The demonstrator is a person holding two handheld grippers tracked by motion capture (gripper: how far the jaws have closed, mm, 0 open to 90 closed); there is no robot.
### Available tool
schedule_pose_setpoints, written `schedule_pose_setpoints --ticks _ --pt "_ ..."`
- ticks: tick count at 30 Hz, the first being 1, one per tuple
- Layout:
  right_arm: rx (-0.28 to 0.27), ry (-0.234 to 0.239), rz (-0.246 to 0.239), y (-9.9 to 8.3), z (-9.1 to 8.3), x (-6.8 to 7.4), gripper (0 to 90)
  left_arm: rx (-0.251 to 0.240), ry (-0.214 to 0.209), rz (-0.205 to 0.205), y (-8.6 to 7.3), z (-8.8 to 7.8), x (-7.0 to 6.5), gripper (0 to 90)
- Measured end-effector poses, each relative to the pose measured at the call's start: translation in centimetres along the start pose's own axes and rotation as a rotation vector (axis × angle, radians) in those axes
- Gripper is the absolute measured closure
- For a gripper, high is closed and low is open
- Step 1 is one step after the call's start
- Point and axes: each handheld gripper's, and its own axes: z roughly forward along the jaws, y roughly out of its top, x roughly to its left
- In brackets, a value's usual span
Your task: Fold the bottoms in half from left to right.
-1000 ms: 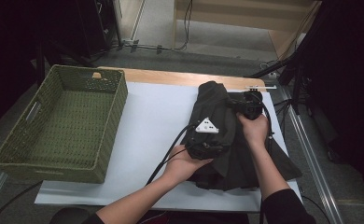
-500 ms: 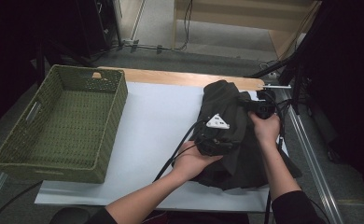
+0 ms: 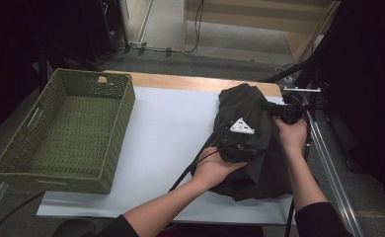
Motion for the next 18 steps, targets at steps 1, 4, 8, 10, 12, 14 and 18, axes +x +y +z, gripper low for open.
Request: schedule_pose_setpoints --ticks 1,4,8,10,12,14,18 --pt "0.004 -0.002 0.005 -0.1 0.1 -0.2 74.5 0.002 -0.002 -0.001 -0.1 0.2 0.0 78.3" --pt "0.020 -0.010 0.015 -0.7 0.7 -0.7 74.5 0.025 0.006 0.005 -0.4 1.0 -0.1 76.5" --pt "0.038 -0.018 0.033 -1.5 1.3 -1.5 74.4 0.054 -0.007 -0.005 -0.7 1.5 -0.1 65.7" --pt "0.040 -0.017 0.035 -1.7 1.5 -1.8 74.4 0.052 -0.012 0.011 -0.8 1.5 -0.3 63.6" --pt "0.048 -0.023 0.034 -2.0 1.6 -2.1 74.4 0.074 -0.017 0.033 -0.8 1.0 -0.8 59.3" --pt "0.056 -0.029 0.036 -2.2 1.8 -2.4 74.4 0.073 -0.023 0.044 -0.8 0.6 -1.0 56.0" --pt "0.062 -0.036 0.039 -2.6 1.9 -2.9 74.4 0.050 -0.012 0.059 -0.4 -1.5 -1.0 53.4"
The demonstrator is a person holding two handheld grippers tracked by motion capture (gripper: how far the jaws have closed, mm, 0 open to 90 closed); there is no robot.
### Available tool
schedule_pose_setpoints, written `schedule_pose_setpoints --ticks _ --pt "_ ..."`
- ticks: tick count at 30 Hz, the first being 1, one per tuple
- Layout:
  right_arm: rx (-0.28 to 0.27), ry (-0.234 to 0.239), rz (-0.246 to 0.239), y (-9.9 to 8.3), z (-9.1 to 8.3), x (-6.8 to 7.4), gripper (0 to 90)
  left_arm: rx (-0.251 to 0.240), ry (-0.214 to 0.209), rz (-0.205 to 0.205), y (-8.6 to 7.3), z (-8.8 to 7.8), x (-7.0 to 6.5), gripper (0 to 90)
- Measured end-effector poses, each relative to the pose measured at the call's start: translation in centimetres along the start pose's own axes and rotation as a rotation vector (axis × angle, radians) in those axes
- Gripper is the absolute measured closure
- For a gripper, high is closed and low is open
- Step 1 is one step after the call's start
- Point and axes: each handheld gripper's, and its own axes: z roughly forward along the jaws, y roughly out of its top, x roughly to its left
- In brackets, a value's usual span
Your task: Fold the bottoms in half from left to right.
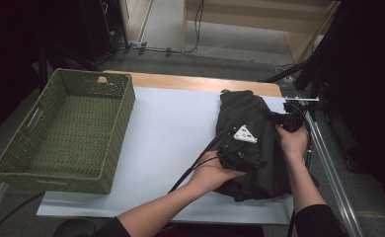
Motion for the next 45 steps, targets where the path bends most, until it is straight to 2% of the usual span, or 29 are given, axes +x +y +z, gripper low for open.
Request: schedule_pose_setpoints --ticks 3,4,7,9,10,13,17,21,22,25,29,31,35,36,45 --pt "0.002 -0.002 0.009 -0.1 -0.1 -0.3 74.4 -0.008 0.007 -0.005 0.1 -0.7 0.3 52.0" --pt "0.004 -0.010 -0.003 0.0 -0.3 -0.5 74.3 -0.008 0.011 -0.014 0.2 -1.5 0.8 51.2" --pt "0.002 -0.019 -0.007 0.0 -0.7 -0.9 74.3 -0.010 0.020 -0.012 0.1 -2.4 1.2 51.1" --pt "0.001 -0.027 -0.011 0.1 -1.0 -1.3 74.3 -0.019 0.056 -0.008 0.0 -3.6 1.9 51.0" --pt "-0.003 -0.029 -0.015 0.2 -1.2 -1.5 74.3 -0.019 0.056 -0.008 0.0 -3.6 1.9 50.2" --pt "-0.009 -0.047 -0.016 0.4 -1.7 -2.2 74.3 -0.026 0.076 -0.011 -0.4 -5.1 3.0 48.8" --pt "-0.007 -0.056 0.003 0.3 -1.7 -3.1 74.2 -0.029 0.109 -0.006 -1.3 -6.0 3.9 47.2" --pt "-0.002 -0.053 -0.002 -0.4 -0.7 -3.2 71.7 -0.013 0.136 0.003 -2.4 -6.2 4.5 46.0" --pt "0.001 -0.049 -0.003 -0.6 -0.3 -3.2 69.4 -0.008 0.142 -0.017 -3.2 -6.2 5.0 45.9" --pt "0.011 -0.049 -0.008 -0.9 0.1 -3.1 52.9 0.006 0.150 -0.028 -4.2 -6.2 5.5 44.5" --pt "-0.003 -0.064 -0.028 -0.8 -0.6 -2.9 40.0 0.017 0.167 -0.041 -5.0 -6.2 5.9 44.5" --pt "-0.010 -0.070 -0.028 -0.9 -1.2 -2.7 39.5 0.015 0.174 -0.041 -5.3 -6.2 6.1 44.3" --pt "-0.031 -0.047 -0.041 -1.5 -2.4 -2.4 41.6 0.014 0.198 -0.026 -5.8 -6.3 6.4 42.9" --pt "-0.035 -0.046 -0.044 -1.9 -2.6 -2.3 42.9 0.025 0.204 -0.041 -6.1 -6.3 6.6 42.8" --pt "-0.026 -0.020 -0.071 -4.1 -3.6 -2.2 48.0 0.072 0.230 -0.038 -7.5 -5.6 7.4 40.0"
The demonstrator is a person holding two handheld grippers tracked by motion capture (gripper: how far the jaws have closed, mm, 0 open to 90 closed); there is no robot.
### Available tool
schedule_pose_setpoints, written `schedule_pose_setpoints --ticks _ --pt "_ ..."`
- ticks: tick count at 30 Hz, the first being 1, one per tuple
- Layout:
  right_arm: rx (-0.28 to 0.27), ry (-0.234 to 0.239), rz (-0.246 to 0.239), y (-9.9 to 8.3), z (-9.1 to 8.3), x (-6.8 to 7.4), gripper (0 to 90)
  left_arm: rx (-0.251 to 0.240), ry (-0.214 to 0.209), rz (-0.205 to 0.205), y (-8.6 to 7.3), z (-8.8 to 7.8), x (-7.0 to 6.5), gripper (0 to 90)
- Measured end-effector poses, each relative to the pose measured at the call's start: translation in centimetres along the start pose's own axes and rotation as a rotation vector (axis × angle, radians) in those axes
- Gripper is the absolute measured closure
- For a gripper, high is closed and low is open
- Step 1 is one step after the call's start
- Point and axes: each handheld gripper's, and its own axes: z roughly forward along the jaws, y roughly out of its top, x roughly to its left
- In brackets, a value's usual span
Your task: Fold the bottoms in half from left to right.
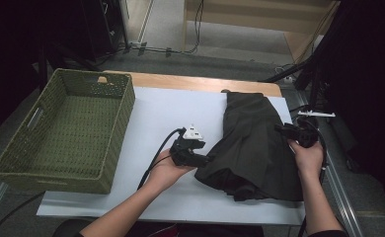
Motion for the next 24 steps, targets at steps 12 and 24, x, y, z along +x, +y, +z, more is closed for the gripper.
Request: schedule_pose_setpoints --ticks 12,24 --pt "0.023 -0.014 -0.052 -2.1 -1.2 0.7 44.9 0.032 0.016 -0.011 -1.5 1.2 0.0 38.4" --pt "0.041 -0.014 -0.017 -5.3 -2.5 0.2 43.5 0.048 -0.026 -0.069 -2.8 2.6 -0.7 47.8"
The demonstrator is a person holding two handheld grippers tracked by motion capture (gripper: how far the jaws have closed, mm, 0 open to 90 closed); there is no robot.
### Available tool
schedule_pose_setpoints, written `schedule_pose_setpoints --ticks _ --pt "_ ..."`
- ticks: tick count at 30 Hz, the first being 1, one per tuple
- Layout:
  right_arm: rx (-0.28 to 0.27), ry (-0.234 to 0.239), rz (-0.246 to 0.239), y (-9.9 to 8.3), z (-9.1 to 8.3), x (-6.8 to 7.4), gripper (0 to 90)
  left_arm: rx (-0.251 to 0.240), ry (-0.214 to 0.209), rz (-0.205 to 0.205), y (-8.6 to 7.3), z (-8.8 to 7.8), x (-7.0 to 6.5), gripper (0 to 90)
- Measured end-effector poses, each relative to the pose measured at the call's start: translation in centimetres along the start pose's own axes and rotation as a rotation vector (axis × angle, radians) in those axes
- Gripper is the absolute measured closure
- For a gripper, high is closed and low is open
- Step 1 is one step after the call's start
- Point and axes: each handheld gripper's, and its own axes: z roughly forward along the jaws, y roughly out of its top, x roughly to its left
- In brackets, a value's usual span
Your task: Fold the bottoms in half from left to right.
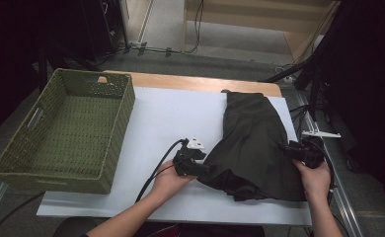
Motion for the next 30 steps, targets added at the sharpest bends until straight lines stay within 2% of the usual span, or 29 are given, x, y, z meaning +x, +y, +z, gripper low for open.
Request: schedule_pose_setpoints --ticks 2,3,4,5,7,8,9,10,12,14,16,18,23,25,30 --pt "0.015 -0.001 0.002 -0.3 0.3 0.0 43.6 0.008 -0.016 -0.014 -0.1 0.2 0.0 51.3" --pt "0.022 -0.001 0.005 -0.3 0.5 0.0 44.4 0.014 -0.042 -0.034 -0.2 0.5 -0.2 54.4" --pt "0.022 -0.001 0.005 -0.3 0.5 0.0 44.4 0.014 -0.042 -0.034 -0.2 0.5 -0.2 56.1" --pt "0.033 0.004 0.009 -0.5 0.8 -0.1 47.8 0.012 -0.083 -0.043 -0.3 0.8 -0.5 61.7" --pt "0.043 0.017 0.016 -0.6 1.1 -0.1 54.3 0.017 -0.105 -0.035 -0.3 1.1 -0.8 67.3" --pt "0.043 0.017 0.016 -0.6 1.1 -0.1 54.3 0.017 -0.105 -0.035 -0.3 1.1 -0.8 70.7" --pt "0.046 0.028 0.020 -0.6 1.3 -0.1 66.4 0.023 -0.124 -0.036 -0.3 1.3 -1.1 74.3" --pt "0.044 0.045 0.025 -0.5 1.3 -0.2 70.3 0.036 -0.137 -0.021 -0.2 1.4 -1.5 79.8" --pt "0.051 0.059 0.032 -0.4 1.3 -0.4 78.0 0.038 -0.144 -0.019 -0.2 1.4 -1.7 87.5" --pt "0.060 0.064 0.036 -0.1 1.2 -0.5 80.7 0.038 -0.168 -0.011 0.1 1.1 -2.4 89.0" --pt "0.065 0.066 0.042 0.1 1.2 -0.6 81.6 0.035 -0.173 -0.012 0.2 1.1 -2.6 89.1" --pt "0.066 0.061 0.046 0.4 1.0 -0.9 81.9 0.021 -0.189 0.008 0.7 0.7 -3.7 89.2" --pt "0.022 0.060 0.075 1.0 -0.1 -1.9 82.0 -0.029 -0.194 0.057 1.7 -0.6 -5.4 89.1" --pt "0.007 0.059 0.093 1.2 -0.6 -2.4 82.0 -0.044 -0.204 0.058 2.0 -0.9 -5.7 89.0" --pt "-0.003 0.045 0.100 1.3 -0.8 -3.1 81.9 -0.046 -0.195 0.083 2.0 -1.1 -6.5 88.8"
